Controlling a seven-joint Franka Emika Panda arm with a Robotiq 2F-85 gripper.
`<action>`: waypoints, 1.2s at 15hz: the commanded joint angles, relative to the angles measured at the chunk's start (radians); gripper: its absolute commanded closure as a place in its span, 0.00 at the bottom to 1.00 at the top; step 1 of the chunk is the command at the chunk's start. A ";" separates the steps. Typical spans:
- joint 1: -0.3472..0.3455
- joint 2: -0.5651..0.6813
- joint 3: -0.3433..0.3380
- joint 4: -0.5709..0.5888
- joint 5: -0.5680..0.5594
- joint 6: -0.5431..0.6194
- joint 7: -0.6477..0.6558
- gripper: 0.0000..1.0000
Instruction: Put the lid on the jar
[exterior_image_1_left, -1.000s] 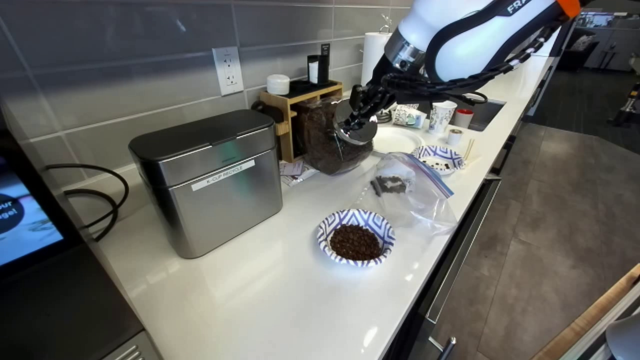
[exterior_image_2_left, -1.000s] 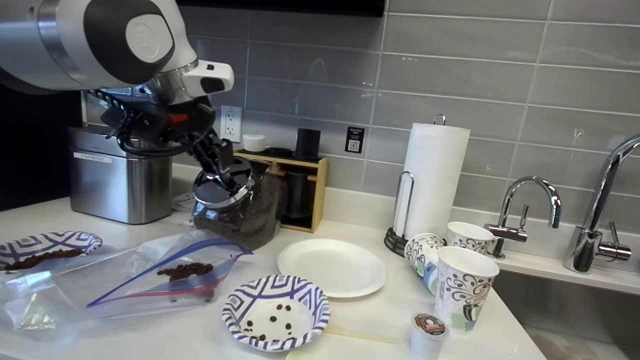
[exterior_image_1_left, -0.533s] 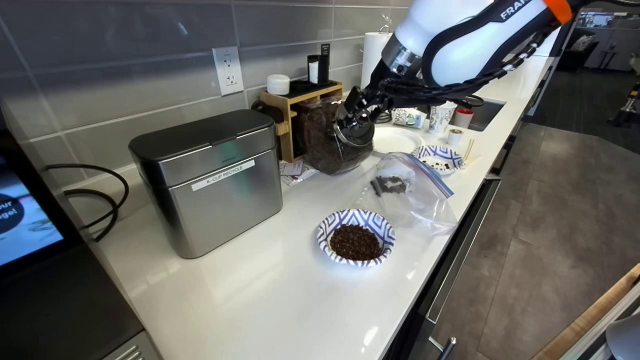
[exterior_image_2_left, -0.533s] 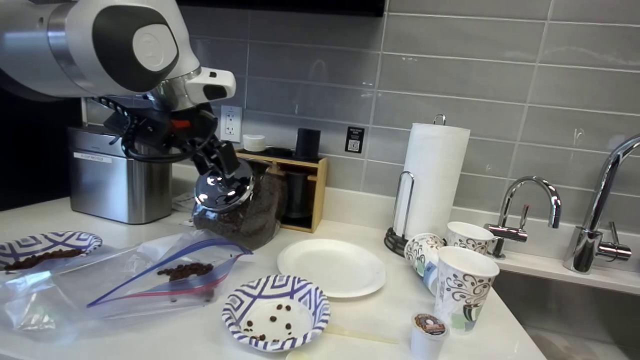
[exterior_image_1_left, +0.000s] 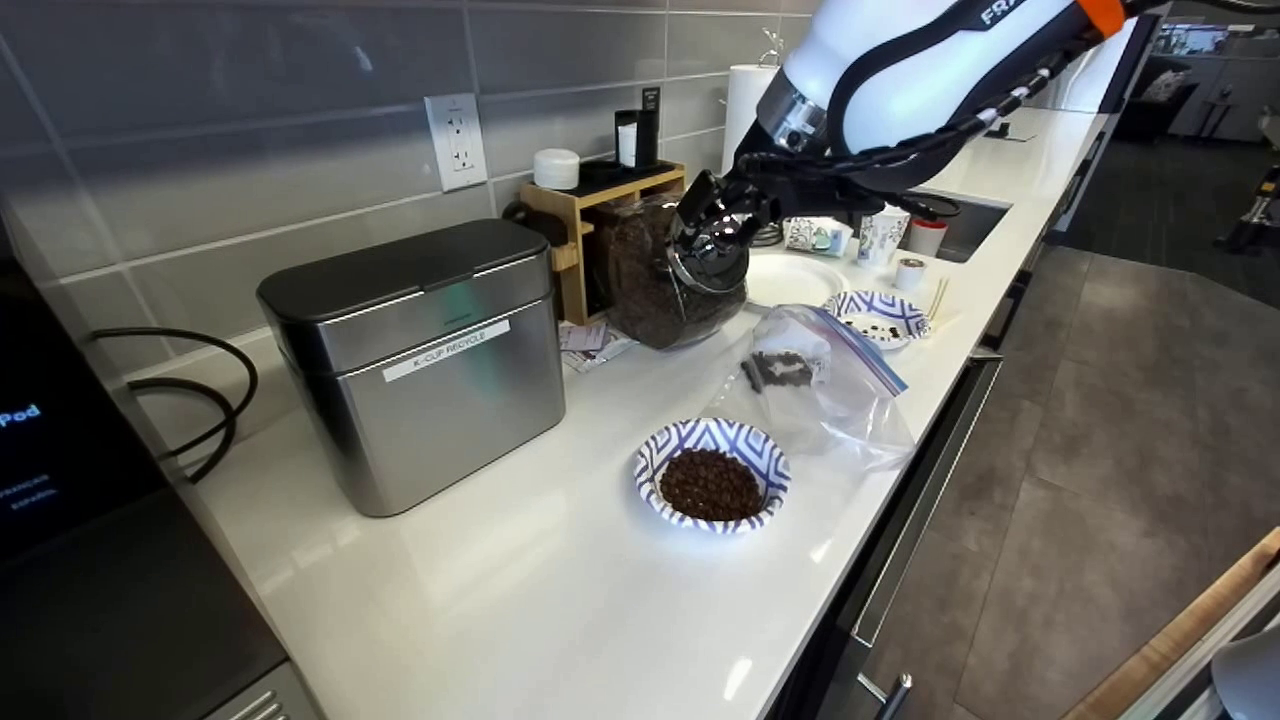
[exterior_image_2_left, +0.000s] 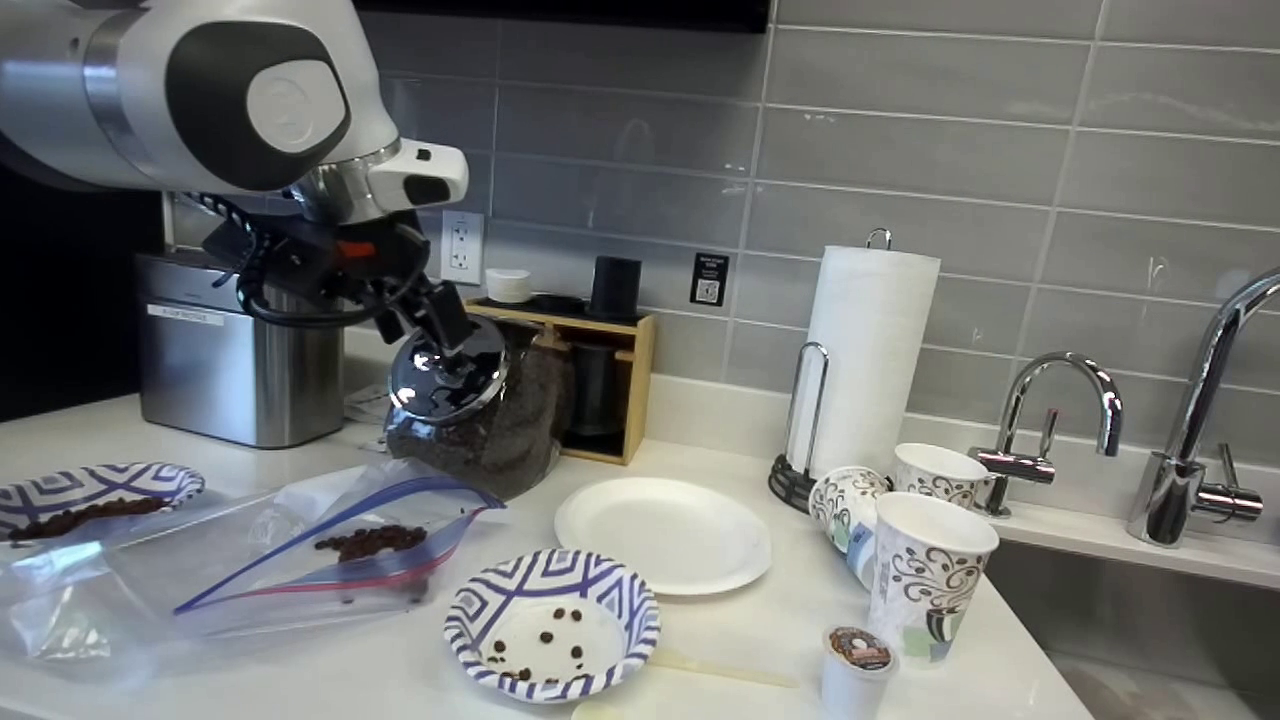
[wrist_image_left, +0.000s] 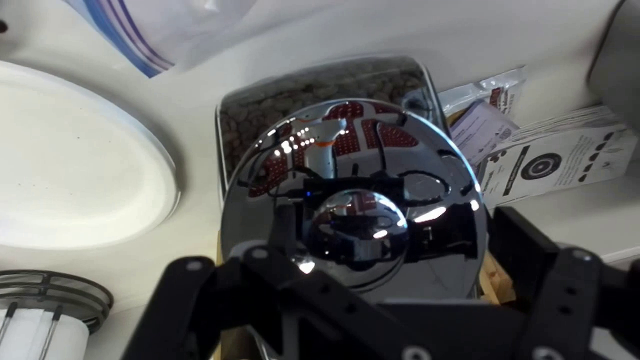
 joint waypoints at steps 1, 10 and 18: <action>0.043 -0.025 -0.021 0.006 0.142 -0.068 -0.118 0.00; 0.058 -0.141 -0.082 0.022 0.158 -0.332 -0.226 0.00; 0.055 -0.296 -0.102 0.045 0.130 -0.645 -0.266 0.00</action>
